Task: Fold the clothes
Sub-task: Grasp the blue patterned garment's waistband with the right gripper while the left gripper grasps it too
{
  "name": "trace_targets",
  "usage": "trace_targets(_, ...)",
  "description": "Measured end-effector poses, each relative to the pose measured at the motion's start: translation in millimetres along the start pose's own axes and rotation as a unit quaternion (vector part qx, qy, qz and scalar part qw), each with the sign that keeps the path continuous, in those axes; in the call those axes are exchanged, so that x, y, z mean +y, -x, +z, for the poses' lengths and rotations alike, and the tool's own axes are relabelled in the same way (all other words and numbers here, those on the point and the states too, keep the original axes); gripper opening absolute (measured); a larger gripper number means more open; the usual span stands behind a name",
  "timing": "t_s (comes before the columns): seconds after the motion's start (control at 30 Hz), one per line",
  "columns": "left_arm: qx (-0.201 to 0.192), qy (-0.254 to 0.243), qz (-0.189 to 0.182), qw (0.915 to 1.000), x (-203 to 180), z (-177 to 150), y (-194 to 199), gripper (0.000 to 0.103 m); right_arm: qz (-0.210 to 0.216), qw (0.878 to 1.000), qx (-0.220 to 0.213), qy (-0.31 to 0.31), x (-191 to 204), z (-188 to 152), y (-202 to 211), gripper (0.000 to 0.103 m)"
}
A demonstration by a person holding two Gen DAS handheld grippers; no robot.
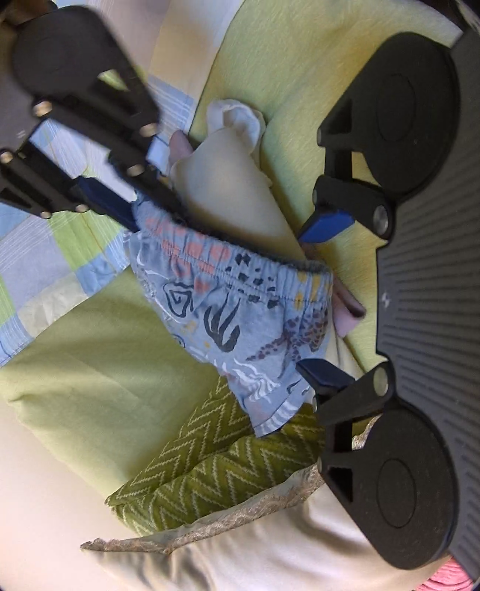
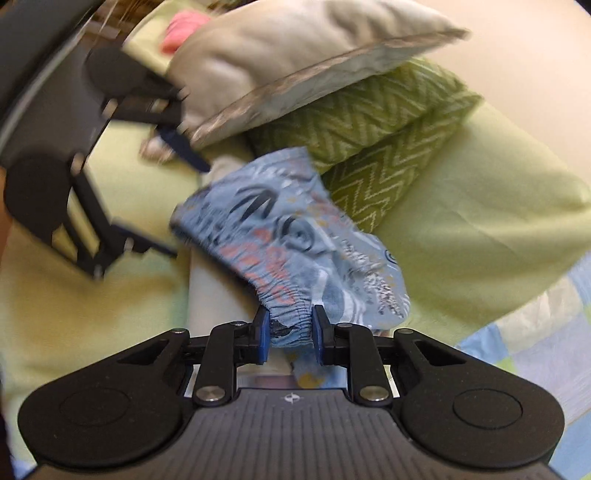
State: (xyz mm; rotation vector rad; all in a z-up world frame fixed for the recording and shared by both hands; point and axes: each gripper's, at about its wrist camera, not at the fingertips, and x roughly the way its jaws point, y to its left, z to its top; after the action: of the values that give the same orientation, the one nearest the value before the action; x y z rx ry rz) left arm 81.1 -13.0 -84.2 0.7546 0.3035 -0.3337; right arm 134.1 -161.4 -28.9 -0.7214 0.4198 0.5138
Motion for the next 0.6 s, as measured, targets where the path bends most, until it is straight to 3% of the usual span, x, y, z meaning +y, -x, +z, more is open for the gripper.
trace_targets(0.07, -0.006, -0.009, 0.018, 0.9998, 1.1, 6.5, 0.1, 0.069, 0.029, 0.995, -0.015, -0.094, -31.8, 7.6, 8.7, 0.021)
trace_targets(0.17, -0.015, -0.012, 0.031, 0.9994, 5.8, 19.7, -2.5, 0.069, 0.052, 0.982, -0.038, -0.180, -67.5, 17.9, 20.8, 0.020)
trace_targets(0.27, -0.022, -0.026, 0.038, 0.9987, 7.8, 34.7, -6.8, 0.069, 0.051, 0.976, -0.056, -0.203, -86.7, 28.3, 30.2, 0.020)
trace_targets(0.4, -0.027, -0.020, 0.026, 0.9991, 16.3, 49.1, -9.6, 0.055, 0.052, 0.971, -0.062, -0.223, -101.7, 29.4, 34.3, 0.020)
trace_targets(0.47, -0.036, -0.020, 0.028, 0.9988, 17.9, 56.4, -4.5, 0.056, 0.064, 0.966, -0.063, -0.243, -104.9, 24.9, 33.5, 0.020)
trace_targets(0.53, -0.051, 0.006, 0.020, 0.9985, 19.5, 64.9, 6.3, 0.067, 0.079, 0.959, -0.065, -0.265, -107.7, 19.6, 31.3, 0.020)
trace_targets(0.6, -0.062, 0.031, 0.019, 0.9974, 22.4, 70.0, 11.8, 0.076, 0.072, 0.962, -0.063, -0.255, -103.7, 19.8, 28.6, 0.020)
